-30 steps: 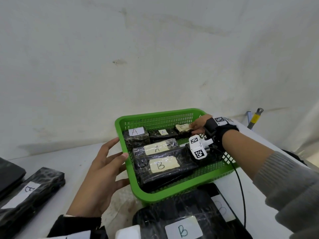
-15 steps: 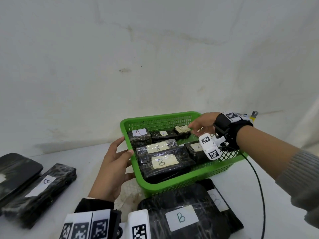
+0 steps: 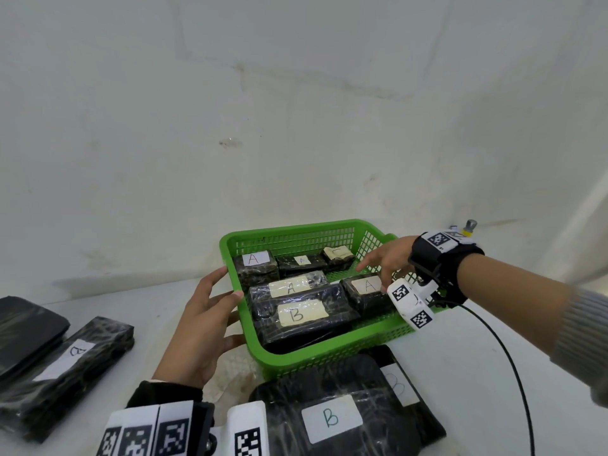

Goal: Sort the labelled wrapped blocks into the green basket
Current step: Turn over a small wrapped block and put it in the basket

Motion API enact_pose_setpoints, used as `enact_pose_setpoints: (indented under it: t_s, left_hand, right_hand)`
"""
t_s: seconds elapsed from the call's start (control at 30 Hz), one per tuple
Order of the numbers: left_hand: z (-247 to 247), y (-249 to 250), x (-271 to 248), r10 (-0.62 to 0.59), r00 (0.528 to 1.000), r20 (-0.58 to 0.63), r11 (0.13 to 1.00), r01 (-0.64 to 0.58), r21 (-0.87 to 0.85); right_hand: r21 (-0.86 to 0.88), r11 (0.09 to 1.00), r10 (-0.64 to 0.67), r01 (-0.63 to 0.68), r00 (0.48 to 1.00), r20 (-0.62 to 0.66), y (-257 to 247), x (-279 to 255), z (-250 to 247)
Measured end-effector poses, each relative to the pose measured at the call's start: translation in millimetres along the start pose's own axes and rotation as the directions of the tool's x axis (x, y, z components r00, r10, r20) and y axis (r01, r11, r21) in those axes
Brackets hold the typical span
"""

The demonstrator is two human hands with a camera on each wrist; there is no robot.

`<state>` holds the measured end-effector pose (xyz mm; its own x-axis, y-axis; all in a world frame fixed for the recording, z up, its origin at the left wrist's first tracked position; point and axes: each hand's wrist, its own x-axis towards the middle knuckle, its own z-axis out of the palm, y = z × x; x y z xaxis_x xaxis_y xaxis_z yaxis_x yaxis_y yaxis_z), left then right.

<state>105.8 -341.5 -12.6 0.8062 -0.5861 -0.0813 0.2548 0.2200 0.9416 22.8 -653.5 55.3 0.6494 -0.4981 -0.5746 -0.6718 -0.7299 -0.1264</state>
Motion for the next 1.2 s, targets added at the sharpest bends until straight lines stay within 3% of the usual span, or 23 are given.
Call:
enact_pose_setpoints:
  t_s: [0.2,0.3,0.47,0.53,0.63,0.77,1.2]
  left_hand:
    - [-1.4,-0.9,0.8,0.005,1.000,0.011,1.000,-0.005,0.016]
    - [-1.7,-0.8,0.3,0.007,1.000,0.015,1.000,-0.007,0.013]
    - [-3.0,-1.0,1.2,0.002,1.000,0.020,1.000,-0.002,0.008]
    - [-4.2,-2.3,2.3,0.000,1.000,0.017,1.000,0.000,0.006]
    - [-4.8,-3.7,3.3,0.003,1.000,0.020,1.000,-0.003,0.011]
    - [-6.1,-4.8,4.7,0.006,1.000,0.021,1.000,-0.006,0.007]
    - [-6.6,-5.5,4.3,0.016,1.000,0.019,1.000,-0.017,0.016]
  right_hand:
    - [0.008,1.000,-0.005,0.005,0.999,0.041,2.3,3.1,-0.1]
    - [0.087,0.996,0.008,-0.005,0.999,-0.041,4.4,4.5,-0.4]
    - [0.046,0.999,0.014,-0.007,0.989,-0.149,-1.8,4.1,-10.2]
    - [0.003,1.000,-0.003,0.004,0.972,-0.233,-6.3,0.3,-20.2]
    - [0.082,0.997,0.035,-0.008,0.944,-0.328,-7.2,3.1,-36.9]
    - [-0.010,0.998,0.057,-0.062,0.962,-0.268,-18.2,11.3,-44.1]
    - [-0.066,0.995,0.057,-0.068,0.986,-0.159,-34.2,24.6,-44.3]
